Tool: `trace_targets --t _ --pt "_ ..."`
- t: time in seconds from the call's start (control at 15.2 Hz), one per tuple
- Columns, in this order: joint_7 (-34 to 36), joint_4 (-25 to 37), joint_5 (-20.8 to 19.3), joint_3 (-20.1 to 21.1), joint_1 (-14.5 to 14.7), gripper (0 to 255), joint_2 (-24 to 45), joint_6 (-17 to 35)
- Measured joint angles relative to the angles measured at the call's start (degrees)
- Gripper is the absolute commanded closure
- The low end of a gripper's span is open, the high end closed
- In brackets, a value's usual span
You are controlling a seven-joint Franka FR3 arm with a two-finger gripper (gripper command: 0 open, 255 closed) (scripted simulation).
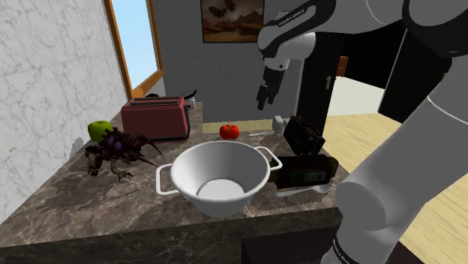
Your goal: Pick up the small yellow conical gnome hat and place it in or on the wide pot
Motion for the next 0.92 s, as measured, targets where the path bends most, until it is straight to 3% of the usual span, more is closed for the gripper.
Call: trace_targets --t 0.59,0.92 --pt "-20.1 9.5 4.7 0.5 4.4 0 17.2 7.8" --pt "-22.3 9.5 5.7 1.3 5.0 0 20.7 11.3"
